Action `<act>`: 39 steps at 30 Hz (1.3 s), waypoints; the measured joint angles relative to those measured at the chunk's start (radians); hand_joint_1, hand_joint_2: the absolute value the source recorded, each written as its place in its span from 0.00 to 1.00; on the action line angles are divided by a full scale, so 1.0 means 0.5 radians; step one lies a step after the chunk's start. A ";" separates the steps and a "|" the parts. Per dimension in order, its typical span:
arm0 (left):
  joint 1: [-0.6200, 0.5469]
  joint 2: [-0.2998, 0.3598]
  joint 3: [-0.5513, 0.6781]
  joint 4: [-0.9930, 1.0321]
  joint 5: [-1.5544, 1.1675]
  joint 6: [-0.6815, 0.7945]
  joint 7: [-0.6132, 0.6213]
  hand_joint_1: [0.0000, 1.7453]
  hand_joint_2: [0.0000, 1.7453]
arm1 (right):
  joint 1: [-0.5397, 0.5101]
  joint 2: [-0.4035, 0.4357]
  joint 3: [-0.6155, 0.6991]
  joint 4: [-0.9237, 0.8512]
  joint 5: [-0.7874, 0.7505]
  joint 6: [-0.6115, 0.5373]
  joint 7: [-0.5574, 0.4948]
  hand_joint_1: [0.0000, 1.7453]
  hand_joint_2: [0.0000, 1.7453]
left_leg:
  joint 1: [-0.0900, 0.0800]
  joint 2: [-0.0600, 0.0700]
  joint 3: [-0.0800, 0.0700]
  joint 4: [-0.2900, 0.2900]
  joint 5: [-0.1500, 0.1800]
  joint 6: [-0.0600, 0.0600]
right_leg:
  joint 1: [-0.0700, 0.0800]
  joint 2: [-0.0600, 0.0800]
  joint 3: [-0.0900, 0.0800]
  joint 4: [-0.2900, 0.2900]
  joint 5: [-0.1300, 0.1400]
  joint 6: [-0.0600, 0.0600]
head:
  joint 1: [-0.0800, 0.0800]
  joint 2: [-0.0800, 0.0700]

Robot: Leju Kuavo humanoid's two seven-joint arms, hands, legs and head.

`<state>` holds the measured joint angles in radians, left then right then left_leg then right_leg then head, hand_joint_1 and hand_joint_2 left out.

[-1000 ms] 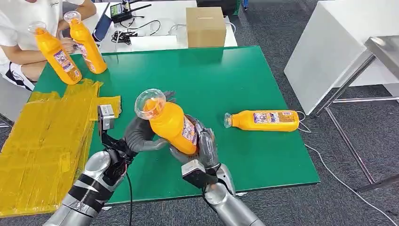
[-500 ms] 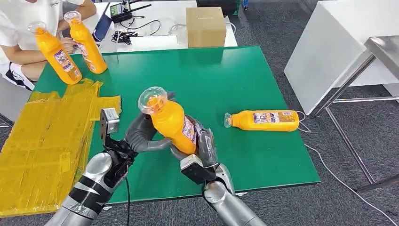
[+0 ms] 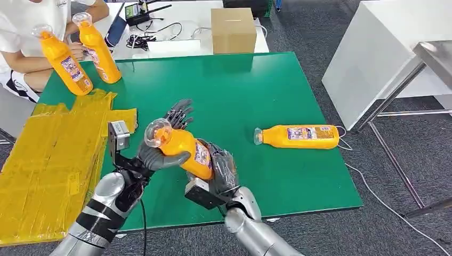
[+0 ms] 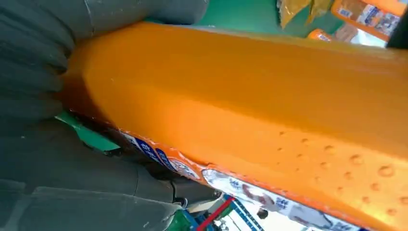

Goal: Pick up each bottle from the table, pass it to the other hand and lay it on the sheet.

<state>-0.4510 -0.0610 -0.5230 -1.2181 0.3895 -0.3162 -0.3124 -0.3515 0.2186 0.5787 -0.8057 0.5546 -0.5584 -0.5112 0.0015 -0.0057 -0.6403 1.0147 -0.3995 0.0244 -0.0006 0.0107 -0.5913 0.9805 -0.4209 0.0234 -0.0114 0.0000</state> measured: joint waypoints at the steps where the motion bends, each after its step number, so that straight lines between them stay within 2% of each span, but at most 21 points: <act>1: 0.000 0.001 0.005 0.002 0.010 -0.010 0.000 0.00 1.00 | -0.003 0.001 0.007 0.006 0.018 -0.015 -0.005 1.00 1.00 | 0.000 0.000 0.000 0.000 0.000 0.000 | 0.000 0.000 0.000 0.000 0.000 0.000 | 0.000 0.000; 12: 0.000 0.001 0.054 0.057 0.066 -0.058 0.002 0.00 1.00 | 0.010 0.002 0.066 -0.016 0.005 -0.053 -0.067 1.00 1.00 | 0.000 0.000 0.000 0.000 0.000 0.000 | 0.000 0.000 0.000 0.000 0.000 0.000 | 0.000 0.000; 27: 0.001 -0.018 0.020 0.085 0.033 -0.017 -0.031 0.00 1.00 | 0.133 -0.037 0.137 -0.396 -0.110 -0.040 -0.069 1.00 1.00 | 0.000 -0.001 -0.002 0.000 0.000 0.000 | 0.000 0.000 0.000 0.000 0.000 0.000 | 0.000 0.000; 34: 0.003 -0.028 -0.015 0.106 -0.026 0.032 -0.042 0.00 1.00 | 0.128 -0.052 0.179 -0.510 -0.116 -0.035 -0.056 1.00 1.00 | 0.000 -0.001 -0.001 0.000 0.000 0.000 | 0.000 -0.001 -0.001 0.000 0.000 0.000 | 0.001 0.000; 35: 0.003 -0.031 -0.016 0.109 -0.027 0.037 -0.044 0.95 1.00 | 0.128 -0.055 0.185 -0.519 -0.117 -0.034 -0.050 1.00 1.00 | 0.000 -0.001 -0.002 0.000 0.000 0.000 | 0.000 -0.001 -0.001 0.000 0.000 0.000 | 0.001 0.000; 36: 0.003 -0.034 -0.017 0.113 -0.027 0.043 -0.045 1.00 1.00 | 0.127 -0.057 0.185 -0.523 -0.117 -0.033 -0.045 1.00 1.00 | 0.000 -0.001 -0.002 0.000 0.000 0.000 | 0.000 0.000 -0.001 0.000 0.000 0.000 | 0.001 0.000; 39: 0.003 -0.044 -0.017 0.123 -0.039 0.077 -0.061 1.00 1.00 | 0.119 -0.058 0.186 -0.524 -0.117 -0.032 -0.037 1.00 1.00 | 0.000 -0.001 -0.002 0.000 0.000 0.000 | 0.000 0.000 -0.001 0.000 0.000 0.000 | 0.001 0.000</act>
<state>-0.4494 -0.0832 -0.5314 -1.1566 0.3701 -0.2778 -0.3429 -0.2918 0.1896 0.6718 -1.0678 0.4959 -0.5745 -0.5299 0.0015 -0.0061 -0.6411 1.0147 -0.3994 0.0246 -0.0007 0.0105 -0.5917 0.9804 -0.4209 0.0234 -0.0111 0.0000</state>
